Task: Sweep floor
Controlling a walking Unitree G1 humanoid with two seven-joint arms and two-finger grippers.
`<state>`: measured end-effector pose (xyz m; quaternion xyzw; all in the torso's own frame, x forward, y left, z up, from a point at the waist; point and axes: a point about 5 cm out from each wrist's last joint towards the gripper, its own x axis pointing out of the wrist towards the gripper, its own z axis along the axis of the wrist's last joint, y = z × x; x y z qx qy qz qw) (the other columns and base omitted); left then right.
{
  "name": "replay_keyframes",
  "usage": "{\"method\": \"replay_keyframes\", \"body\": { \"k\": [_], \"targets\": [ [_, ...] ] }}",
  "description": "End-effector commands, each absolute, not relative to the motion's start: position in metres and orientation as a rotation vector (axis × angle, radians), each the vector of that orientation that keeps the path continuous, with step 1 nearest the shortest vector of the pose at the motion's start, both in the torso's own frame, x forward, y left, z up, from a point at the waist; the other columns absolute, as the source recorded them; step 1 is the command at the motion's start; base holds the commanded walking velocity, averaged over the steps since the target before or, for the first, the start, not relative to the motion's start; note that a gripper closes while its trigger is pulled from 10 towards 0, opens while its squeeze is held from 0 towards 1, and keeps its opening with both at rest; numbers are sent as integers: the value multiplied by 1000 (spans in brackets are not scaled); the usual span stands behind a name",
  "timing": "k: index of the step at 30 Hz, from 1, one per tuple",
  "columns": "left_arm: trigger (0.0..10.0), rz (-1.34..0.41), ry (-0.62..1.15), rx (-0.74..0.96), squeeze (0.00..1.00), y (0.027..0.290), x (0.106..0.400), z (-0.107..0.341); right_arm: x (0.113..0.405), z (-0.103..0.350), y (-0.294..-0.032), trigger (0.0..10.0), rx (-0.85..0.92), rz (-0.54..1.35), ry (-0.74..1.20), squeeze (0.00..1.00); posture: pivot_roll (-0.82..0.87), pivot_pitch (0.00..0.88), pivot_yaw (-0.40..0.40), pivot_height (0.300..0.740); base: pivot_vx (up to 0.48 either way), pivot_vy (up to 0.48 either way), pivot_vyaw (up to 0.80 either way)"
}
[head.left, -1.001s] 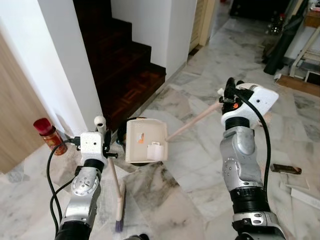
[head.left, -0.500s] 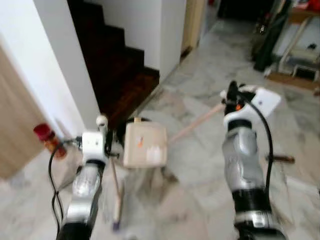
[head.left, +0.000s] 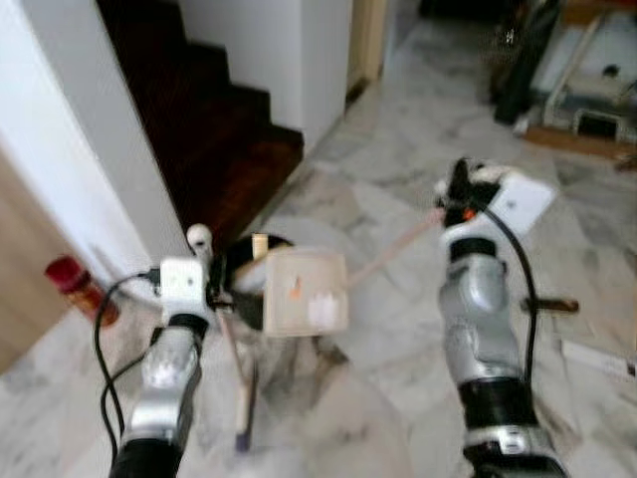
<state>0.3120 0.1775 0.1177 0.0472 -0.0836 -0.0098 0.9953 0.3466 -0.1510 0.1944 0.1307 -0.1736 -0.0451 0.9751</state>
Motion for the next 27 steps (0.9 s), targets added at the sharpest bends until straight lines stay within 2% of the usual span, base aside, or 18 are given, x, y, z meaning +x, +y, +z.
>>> {"method": "replay_keyframes", "body": {
  "k": [1,13,20,27],
  "targets": [
    [10000,-26,-206,94,0,174,313,126,345,218,-153,10000,274,-83,-465,0,36,9,16,740,292,0,0],
    [10000,-19,-203,92,0,174,313,126,344,223,-152,10000,278,-69,-486,0,32,17,14,740,293,0,0],
    [10000,-16,-200,92,0,175,312,125,343,224,-151,10000,275,-65,-493,0,36,23,10,740,291,0,752],
    [10000,-10,-199,94,0,176,312,125,344,224,-152,10000,296,-63,-492,0,35,23,11,740,294,0,0]
  ]
}}
